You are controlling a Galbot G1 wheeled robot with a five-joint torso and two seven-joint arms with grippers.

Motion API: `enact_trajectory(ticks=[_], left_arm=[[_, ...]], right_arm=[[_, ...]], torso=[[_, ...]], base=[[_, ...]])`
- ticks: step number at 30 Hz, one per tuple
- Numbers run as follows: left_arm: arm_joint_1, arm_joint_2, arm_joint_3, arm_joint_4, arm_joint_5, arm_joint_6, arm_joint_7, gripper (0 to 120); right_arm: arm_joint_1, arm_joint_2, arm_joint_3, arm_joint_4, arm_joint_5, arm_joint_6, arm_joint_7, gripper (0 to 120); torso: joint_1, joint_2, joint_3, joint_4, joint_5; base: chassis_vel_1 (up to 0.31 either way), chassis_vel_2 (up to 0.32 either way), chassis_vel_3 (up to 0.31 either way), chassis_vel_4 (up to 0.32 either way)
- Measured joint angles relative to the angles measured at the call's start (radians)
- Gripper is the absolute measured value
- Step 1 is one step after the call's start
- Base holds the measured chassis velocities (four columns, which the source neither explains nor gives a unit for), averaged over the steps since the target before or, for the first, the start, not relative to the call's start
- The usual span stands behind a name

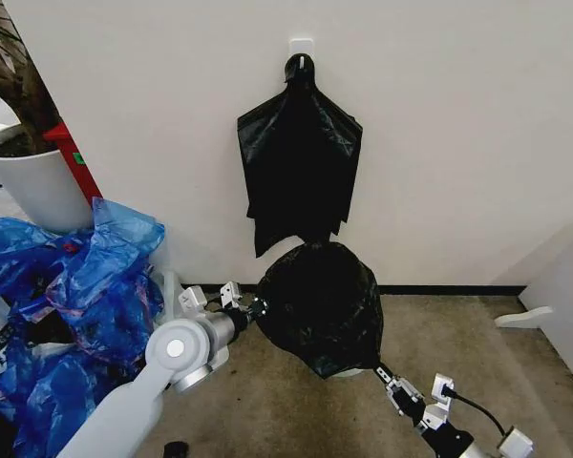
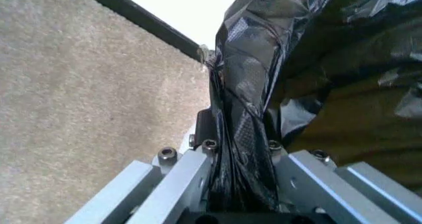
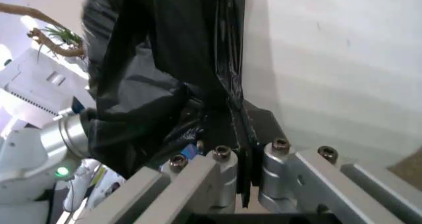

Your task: Place the garbage bag over the trash bin.

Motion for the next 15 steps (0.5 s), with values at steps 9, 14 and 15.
enact_trajectory(ticks=[9,14,15], left_arm=[[0.0,-0.005,0.002,-0.012,-0.022,-0.005,-0.01,1],[0.003,-0.005,0.003,-0.02,-0.024,-0.005,-0.011,1],[0.003,-0.005,0.003,-0.021,-0.025,-0.005,-0.011,1]], right_arm=[[0.004,0.005,-0.021,-0.028,-0.038,0.023,-0.009,0],[0.009,0.01,-0.022,-0.033,-0.054,0.029,-0.008,0],[0.009,0.012,-0.022,-0.033,-0.066,0.031,-0.009,3]], torso=[[0.0,0.0,0.0,0.0,-0.0001],[0.0,0.0,0.0,0.0001,-0.0001],[0.0,0.0,0.0,0.0001,-0.0001]], base=[[0.0,0.0,0.0,0.0],[0.0,0.0,0.0,0.0],[0.0,0.0,0.0,0.0]])
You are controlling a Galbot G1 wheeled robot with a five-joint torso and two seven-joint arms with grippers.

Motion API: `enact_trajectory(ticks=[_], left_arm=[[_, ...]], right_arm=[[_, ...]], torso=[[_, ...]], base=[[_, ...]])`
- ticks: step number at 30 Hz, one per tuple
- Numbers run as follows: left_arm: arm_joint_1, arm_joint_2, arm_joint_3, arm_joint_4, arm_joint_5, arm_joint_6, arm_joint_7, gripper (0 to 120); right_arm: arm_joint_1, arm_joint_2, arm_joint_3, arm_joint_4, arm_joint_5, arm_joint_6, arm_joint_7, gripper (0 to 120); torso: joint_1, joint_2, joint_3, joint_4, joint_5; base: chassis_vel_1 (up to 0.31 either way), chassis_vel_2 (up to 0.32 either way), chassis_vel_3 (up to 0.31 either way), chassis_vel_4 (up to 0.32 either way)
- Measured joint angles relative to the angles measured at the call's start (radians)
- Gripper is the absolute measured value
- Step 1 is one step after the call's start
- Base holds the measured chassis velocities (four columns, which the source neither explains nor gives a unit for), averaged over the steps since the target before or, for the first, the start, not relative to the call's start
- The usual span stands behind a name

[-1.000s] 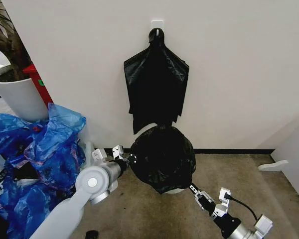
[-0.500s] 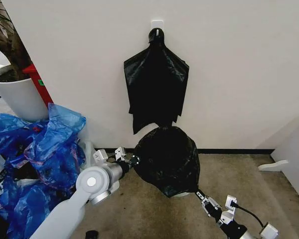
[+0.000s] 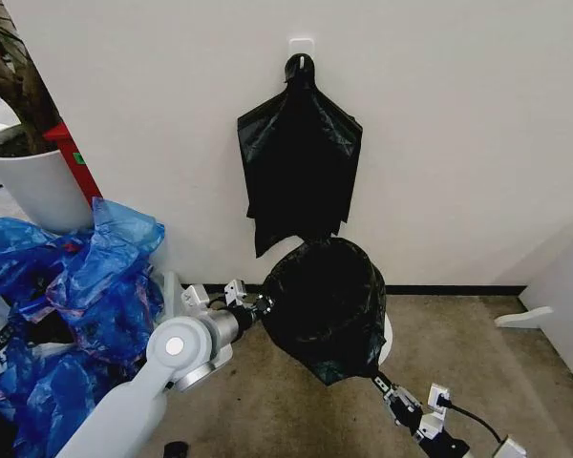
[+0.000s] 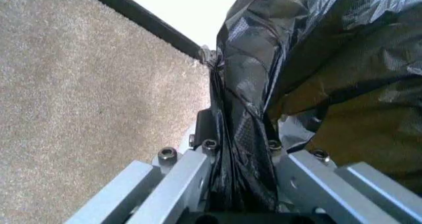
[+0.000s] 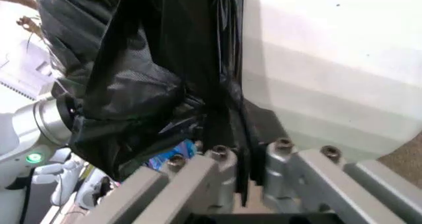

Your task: Place the garbage bag over the trash bin.

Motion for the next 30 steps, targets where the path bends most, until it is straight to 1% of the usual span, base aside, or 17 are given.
enact_trajectory(ticks=[3,5,6,8,9,12,13,14,15,19,20,21,23,25,27,29,30], left_arm=[[-0.004,-0.002,0.001,-0.004,-0.005,0.0,-0.002,1],[-0.006,-0.002,0.002,-0.004,-0.007,0.0,-0.003,1],[-0.006,-0.002,0.002,-0.004,-0.007,0.0,-0.003,1],[-0.009,-0.002,0.001,-0.004,-0.011,0.002,-0.005,1],[-0.01,-0.002,0.001,-0.004,-0.011,0.002,-0.005,1],[-0.011,-0.004,0.0,-0.004,-0.012,0.002,-0.006,1],[-0.011,-0.004,0.0,-0.004,-0.012,0.002,-0.006,1],[-0.012,-0.004,0.0,-0.003,-0.012,0.002,-0.006,1],[-0.013,-0.006,-0.001,0.002,-0.011,0.002,-0.006,1],[-0.019,-0.008,-0.002,0.015,-0.004,0.002,-0.006,1],[-0.019,-0.008,-0.002,0.015,-0.004,0.002,-0.006,1],[-0.021,-0.008,-0.001,0.022,0.003,0.002,-0.004,1],[-0.021,-0.011,0.002,0.037,0.029,0.003,0.006,1],[-0.018,-0.014,0.007,0.044,0.051,0.003,0.014,1],[-0.01,-0.016,0.014,0.045,0.077,0.003,0.024,1],[-0.009,-0.017,0.016,0.045,0.082,0.003,0.025,1],[-0.006,-0.019,0.02,0.044,0.097,0.003,0.028,1]], right_arm=[[0.001,0.007,0.0,-0.017,-0.066,0.03,-0.01,16],[0.0,0.01,0.001,-0.034,-0.119,0.06,-0.016,23],[0.0,0.01,0.001,-0.034,-0.119,0.06,-0.016,23],[-0.003,0.015,0.014,-0.063,-0.206,0.103,-0.04,33],[-0.004,0.016,0.017,-0.067,-0.22,0.109,-0.044,34],[-0.018,0.017,0.038,-0.081,-0.284,0.145,-0.062,48],[-0.018,0.017,0.038,-0.081,-0.284,0.145,-0.062,48],[-0.027,0.016,0.046,-0.082,-0.299,0.155,-0.069,52],[-0.041,0.015,0.058,-0.082,-0.312,0.168,-0.08,58],[-0.095,0.012,0.094,-0.061,-0.323,0.197,-0.107,73],[-0.095,0.012,0.094,-0.061,-0.323,0.197,-0.107,73],[-0.115,0.013,0.105,-0.041,-0.316,0.202,-0.105,77],[-0.166,0.019,0.126,0.036,-0.284,0.21,-0.067,88],[-0.188,0.022,0.125,0.104,-0.26,0.206,-0.02,94],[-0.185,0.025,0.098,0.176,-0.239,0.189,0.064,99],[-0.18,0.026,0.089,0.19,-0.236,0.182,0.087,99],[-0.158,0.03,0.048,0.234,-0.226,0.158,0.18,100]], torso=[[0.0,0.0,0.0,0.0,0.0],[0.0,0.0,0.0,-0.0001,0.0],[0.0,0.0,0.0,-0.0001,0.0],[0.0,0.0,0.0,0.0,0.0],[0.0,0.0,0.0,-0.0001,0.0001],[0.0,0.0,0.0,0.0,0.0],[0.0,0.0,0.0,0.0,0.0],[0.0,0.0,0.0,0.0,0.0001],[0.0,0.0,0.0,0.0,-0.0002],[0.0,0.0,0.0,-0.0001,0.0],[0.0,0.0,0.0,-0.0001,0.0],[0.0,0.0,0.0,-0.0002,0.0],[0.0,0.0,0.0,-0.0002,-0.0002],[0.0,0.0,0.0,-0.0002,-0.0004],[0.0,0.0,0.0,-0.0001,-0.0004],[0.0,0.0,0.0,-0.0001,-0.0004],[0.0,0.0,0.0,0.0,-0.0003]], base=[[0.0,0.0,0.0,0.0],[0.0,0.0,0.0,0.0],[0.0,0.0,0.0,0.0],[0.0,0.0,0.0,0.0],[0.0,0.0,0.0,0.0],[0.0,0.0,0.0,0.0],[0.0,0.0,0.0,0.0],[0.0,0.0,0.0,0.0],[0.0,0.0,0.0,0.0],[0.0,0.0,0.0,0.0],[0.0,0.0,0.0,0.0],[0.0,0.0,0.0,0.0],[0.0,0.0,0.0,0.0],[0.0,0.0,0.0,0.0],[0.0,0.0,0.0,0.0],[0.0,0.0,0.0,0.0],[0.0,0.0,0.0,0.0]])
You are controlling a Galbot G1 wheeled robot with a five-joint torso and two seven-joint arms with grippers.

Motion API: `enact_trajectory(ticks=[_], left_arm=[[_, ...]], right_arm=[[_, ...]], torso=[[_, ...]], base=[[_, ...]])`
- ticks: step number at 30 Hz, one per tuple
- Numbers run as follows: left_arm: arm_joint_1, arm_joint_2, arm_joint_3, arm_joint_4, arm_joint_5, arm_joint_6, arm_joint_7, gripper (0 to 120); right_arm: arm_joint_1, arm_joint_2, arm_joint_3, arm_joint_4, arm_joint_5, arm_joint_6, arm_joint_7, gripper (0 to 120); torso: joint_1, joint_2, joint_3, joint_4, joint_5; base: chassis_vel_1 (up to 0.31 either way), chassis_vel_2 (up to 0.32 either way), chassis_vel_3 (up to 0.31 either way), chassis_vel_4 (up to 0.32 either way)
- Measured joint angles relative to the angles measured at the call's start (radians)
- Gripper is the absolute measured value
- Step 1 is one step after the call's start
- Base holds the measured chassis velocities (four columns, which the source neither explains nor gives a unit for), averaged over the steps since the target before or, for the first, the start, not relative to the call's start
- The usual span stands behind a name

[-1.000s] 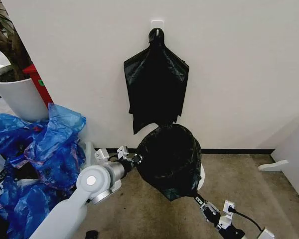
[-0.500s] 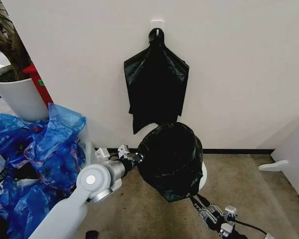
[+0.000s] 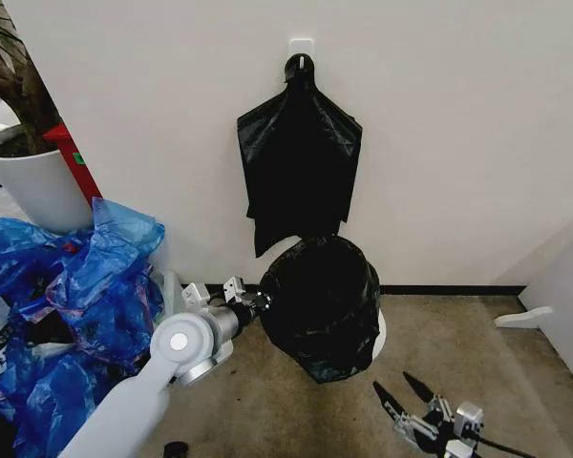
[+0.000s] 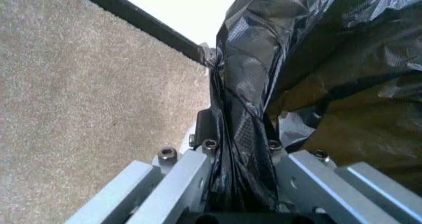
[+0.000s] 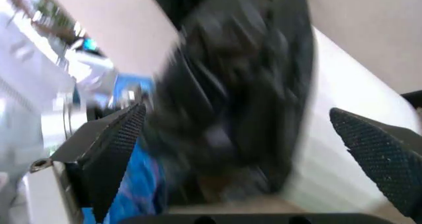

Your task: Place the garbage bag over the trash bin.

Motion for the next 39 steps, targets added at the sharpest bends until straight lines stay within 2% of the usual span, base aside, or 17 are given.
enact_trajectory(ticks=[3,4,5,6,10,16,20,27,30,33,34,36,39], left_arm=[[0.002,0.0,0.006,-0.004,0.02,-0.001,0.006,1],[0.002,0.0,0.006,-0.004,0.021,-0.001,0.006,1],[0.0,0.002,0.006,-0.004,0.025,-0.002,0.007,1],[0.0,0.002,0.006,-0.004,0.025,-0.002,0.007,1],[-0.001,0.005,-0.002,-0.01,0.025,-0.003,0.009,1],[-0.002,0.002,-0.007,-0.018,0.012,-0.004,0.008,1],[-0.011,0.001,-0.01,-0.018,-0.007,-0.004,0.004,1],[-0.021,0.0,-0.015,-0.018,-0.061,-0.004,-0.004,1],[-0.026,-0.001,-0.019,-0.019,-0.096,-0.004,-0.012,1],[-0.031,0.001,-0.029,-0.02,-0.13,0.005,-0.014,1],[-0.031,0.001,-0.029,-0.02,-0.13,0.005,-0.014,1],[-0.032,0.004,-0.035,-0.019,-0.152,0.014,-0.015,1],[-0.034,0.005,-0.036,-0.019,-0.163,0.017,-0.017,1]], right_arm=[[0.068,0.016,-0.09,0.081,0.009,-0.091,0.26,100],[0.07,0.017,-0.093,0.084,0.009,-0.095,0.266,100],[0.109,0.027,-0.133,0.126,0.029,-0.176,0.411,100],[0.109,0.027,-0.133,0.126,0.029,-0.176,0.411,100],[0.174,0.022,-0.158,0.152,0.046,-0.253,0.579,100],[0.203,0.003,-0.143,0.138,0.094,-0.299,0.631,100],[0.199,-0.001,-0.132,0.095,0.105,-0.299,0.613,100],[0.176,0.003,-0.115,0.005,0.132,-0.277,0.495,100],[0.176,0.007,-0.107,-0.058,0.143,-0.25,0.41,100],[0.176,0.008,-0.09,-0.132,0.159,-0.22,0.267,100],[0.176,0.008,-0.09,-0.132,0.159,-0.22,0.267,100],[0.184,0.008,-0.077,-0.206,0.158,-0.183,0.103,100],[0.195,0.01,-0.071,-0.258,0.13,-0.164,0.017,100]], torso=[[0.0,0.0,0.0,0.0002,0.0003],[0.0,0.0,0.0,0.0002,0.0004],[0.0,0.0,0.0,0.0,0.0002],[0.0,0.0,0.0,0.0,0.0002],[0.0,0.0,0.0,0.0001,0.0003],[0.0,0.0,0.0,0.0001,0.0002],[0.0,0.0,0.0,0.0,0.0003],[0.0,0.0,0.0,-0.0001,0.0003],[0.0,0.0,0.0,-0.0001,0.0004],[0.0,0.0,0.0,0.0,0.0002],[0.0,0.0,0.0,0.0,0.0002],[0.0,0.0,0.0,0.0,0.0004],[0.0,0.0,0.0,0.0,0.0003]], base=[[0.0,0.0,0.0,0.0],[0.0,0.0,0.0,0.0],[0.0,0.0,0.0,0.0],[0.0,0.0,0.0,0.0],[0.0,0.0,0.0,0.0],[0.0,0.0,0.0,0.0],[0.0,0.0,0.0,0.0],[0.0,0.0,0.0,0.0],[0.0,0.0,0.0,0.0],[0.0,0.0,0.0,0.0],[0.0,0.0,0.0,0.0],[0.0,0.0,0.0,0.0],[0.0,0.0,0.0,0.0]])
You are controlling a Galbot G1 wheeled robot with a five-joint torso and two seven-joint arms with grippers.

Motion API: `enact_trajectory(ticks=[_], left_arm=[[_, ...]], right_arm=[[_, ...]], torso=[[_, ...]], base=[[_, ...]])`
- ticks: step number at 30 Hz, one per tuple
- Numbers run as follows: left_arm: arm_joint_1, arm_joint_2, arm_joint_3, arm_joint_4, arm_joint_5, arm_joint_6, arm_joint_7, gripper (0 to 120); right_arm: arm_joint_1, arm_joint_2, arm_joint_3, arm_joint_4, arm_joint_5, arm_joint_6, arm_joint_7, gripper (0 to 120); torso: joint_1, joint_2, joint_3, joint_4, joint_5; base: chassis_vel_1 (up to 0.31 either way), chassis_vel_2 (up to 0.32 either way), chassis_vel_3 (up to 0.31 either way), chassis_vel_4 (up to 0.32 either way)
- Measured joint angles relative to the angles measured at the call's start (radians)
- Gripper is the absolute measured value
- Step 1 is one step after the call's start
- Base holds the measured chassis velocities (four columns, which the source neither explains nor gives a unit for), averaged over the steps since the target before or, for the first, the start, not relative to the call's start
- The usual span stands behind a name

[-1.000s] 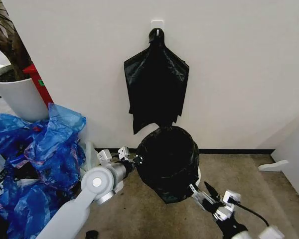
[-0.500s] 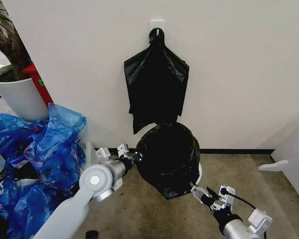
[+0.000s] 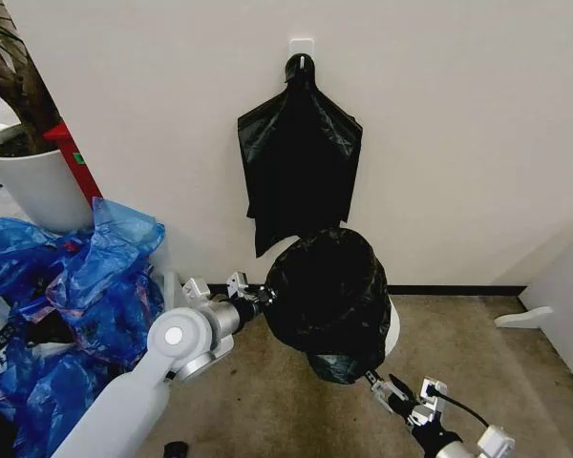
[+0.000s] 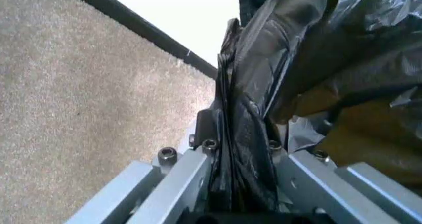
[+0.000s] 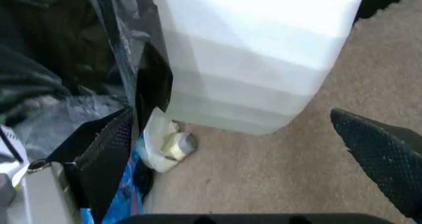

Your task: Place the garbage bag over the trash bin.

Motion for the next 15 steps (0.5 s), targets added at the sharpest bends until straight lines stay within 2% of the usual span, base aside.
enact_trajectory(ticks=[9,15], left_arm=[[-0.015,-0.007,0.002,-0.008,-0.043,0.0,-0.036,1],[-0.014,-0.008,0.002,-0.016,-0.051,0.0,-0.053,1]], right_arm=[[0.048,0.008,-0.004,-0.096,-0.098,0.047,-0.034,100],[0.075,0.008,0.003,-0.169,-0.221,0.111,-0.049,100]], torso=[[0.0,0.0,0.0,0.0,0.0],[0.0,0.0,0.0,0.0,0.0]], base=[[0.0,0.0,0.0,0.0],[0.0,0.0,0.0,0.0]])
